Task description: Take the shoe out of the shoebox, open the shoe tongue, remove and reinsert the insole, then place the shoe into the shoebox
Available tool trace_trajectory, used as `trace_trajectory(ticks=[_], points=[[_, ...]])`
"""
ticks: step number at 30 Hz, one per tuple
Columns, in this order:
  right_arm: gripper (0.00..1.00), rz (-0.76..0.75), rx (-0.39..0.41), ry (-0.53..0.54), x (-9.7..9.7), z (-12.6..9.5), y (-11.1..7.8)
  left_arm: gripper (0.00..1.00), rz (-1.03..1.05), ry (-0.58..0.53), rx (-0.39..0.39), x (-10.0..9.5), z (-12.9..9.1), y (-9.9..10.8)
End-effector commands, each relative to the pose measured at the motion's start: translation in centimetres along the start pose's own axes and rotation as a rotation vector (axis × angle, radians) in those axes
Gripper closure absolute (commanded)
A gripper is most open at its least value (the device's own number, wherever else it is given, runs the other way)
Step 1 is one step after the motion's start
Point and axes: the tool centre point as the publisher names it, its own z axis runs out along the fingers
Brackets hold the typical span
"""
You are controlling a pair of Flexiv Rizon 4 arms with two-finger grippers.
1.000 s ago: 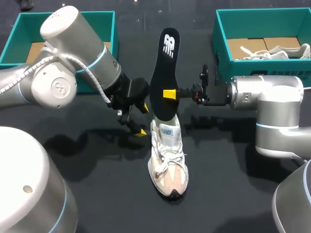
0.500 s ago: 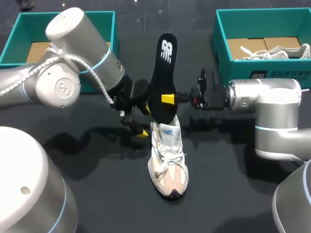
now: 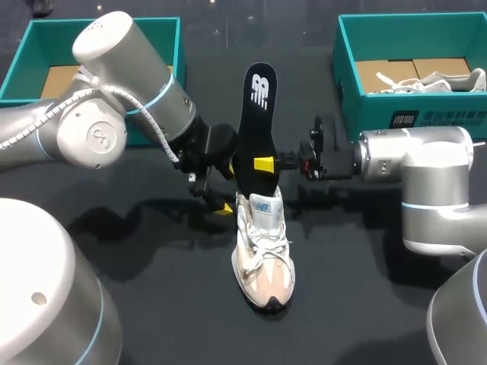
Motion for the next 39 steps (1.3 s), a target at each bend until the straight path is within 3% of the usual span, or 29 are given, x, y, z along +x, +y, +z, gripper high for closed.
trace_trajectory(ticks=[1, 17, 31, 39], points=[[1.00, 0.009, 0.005, -0.008, 0.1, 0.2, -0.7, 0.00, 0.001, -0.001, 0.000, 0.0, 0.0, 0.0], [1.00, 0.093, -0.017, -0.052, 0.6, -0.1, -4.1, 0.00, 0.001, -0.001, 0.000, 0.0, 0.0, 0.0], [1.00, 0.237, 0.062, -0.068, 1.3, -0.1, -6.9, 0.00, 0.001, -0.001, 0.000, 0.0, 0.0, 0.0], [1.00, 0.269, 0.043, -0.067, 1.4, -0.1, -8.1, 0.00, 0.001, -0.001, 0.000, 0.0, 0.0, 0.0]])
